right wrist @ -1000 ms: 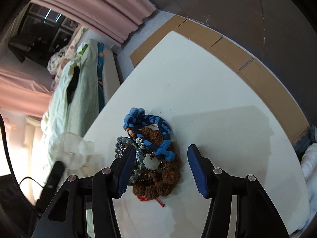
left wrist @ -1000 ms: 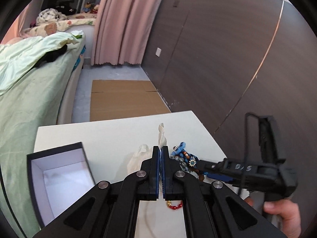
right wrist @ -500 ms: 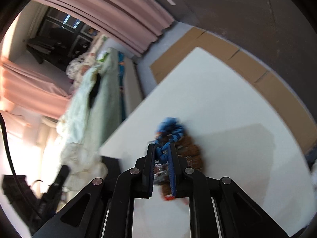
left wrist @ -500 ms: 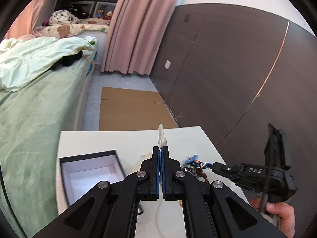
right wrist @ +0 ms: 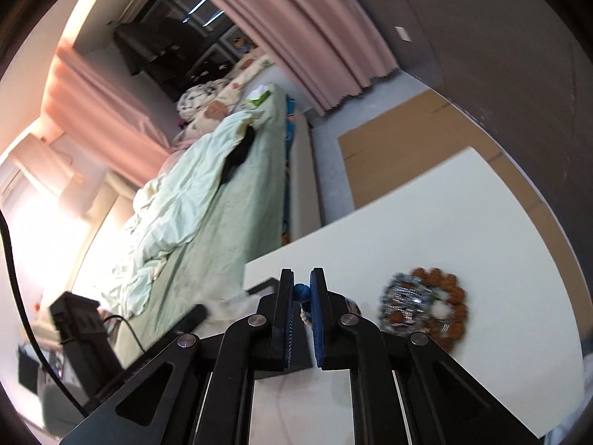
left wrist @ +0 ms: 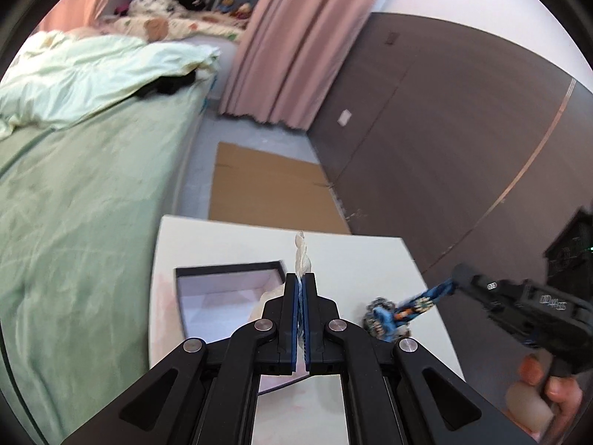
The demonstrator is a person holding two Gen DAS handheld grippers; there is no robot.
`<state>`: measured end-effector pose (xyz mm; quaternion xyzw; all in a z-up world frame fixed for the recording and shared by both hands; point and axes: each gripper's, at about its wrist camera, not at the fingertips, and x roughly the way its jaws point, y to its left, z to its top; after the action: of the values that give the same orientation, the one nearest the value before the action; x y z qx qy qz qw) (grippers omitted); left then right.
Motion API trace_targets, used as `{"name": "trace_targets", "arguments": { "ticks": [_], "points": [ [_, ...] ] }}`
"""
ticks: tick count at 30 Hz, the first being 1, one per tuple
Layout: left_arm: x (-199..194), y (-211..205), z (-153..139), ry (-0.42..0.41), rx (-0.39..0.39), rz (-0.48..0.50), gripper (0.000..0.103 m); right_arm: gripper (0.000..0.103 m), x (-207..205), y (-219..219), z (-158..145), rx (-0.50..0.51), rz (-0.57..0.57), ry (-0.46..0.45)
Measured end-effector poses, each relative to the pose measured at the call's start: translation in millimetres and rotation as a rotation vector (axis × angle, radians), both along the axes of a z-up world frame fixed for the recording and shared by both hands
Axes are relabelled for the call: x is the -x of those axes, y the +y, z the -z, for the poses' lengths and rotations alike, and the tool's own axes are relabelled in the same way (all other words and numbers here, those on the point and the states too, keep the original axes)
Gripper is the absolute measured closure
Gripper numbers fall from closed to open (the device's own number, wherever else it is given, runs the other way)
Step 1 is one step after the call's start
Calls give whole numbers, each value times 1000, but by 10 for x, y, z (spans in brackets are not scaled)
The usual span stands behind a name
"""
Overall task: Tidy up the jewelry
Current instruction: 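Drop the cloth into the black box with the left tool while the right tool drops the blue bracelet in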
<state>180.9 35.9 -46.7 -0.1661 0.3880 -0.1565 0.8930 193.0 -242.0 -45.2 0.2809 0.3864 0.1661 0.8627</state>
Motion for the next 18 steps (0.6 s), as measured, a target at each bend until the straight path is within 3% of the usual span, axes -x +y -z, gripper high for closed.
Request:
{"name": "trace_targets", "arguments": {
  "ticks": [3,5,6,7,8,9,10,18],
  "points": [
    [-75,94,103,73,57,-4,100,93,-26,191,-76,5,-40,-23],
    [-97,145,141,104,58,-16,93,93,-48,327,-108,-1,-66,-31],
    [-92,169,143,108,64,-19,79,93,-36,344,-107,-2,-74,-34],
    [-83,194,139,110,71,-24,51,93,-49,400,-112,-4,-85,-37],
    [-65,233,124,105,85,-29,35,93,-60,435,-112,-6,-92,-41],
    [-47,260,110,97,99,-31,11,93,-59,485,-113,-12,-102,-52],
    [-22,297,90,87,115,-34,5,93,-53,520,-110,-22,-109,-64],
    [111,649,-43,44,73,-144,5,93,-38,805,24,-95,-192,-82]
  ]
}}
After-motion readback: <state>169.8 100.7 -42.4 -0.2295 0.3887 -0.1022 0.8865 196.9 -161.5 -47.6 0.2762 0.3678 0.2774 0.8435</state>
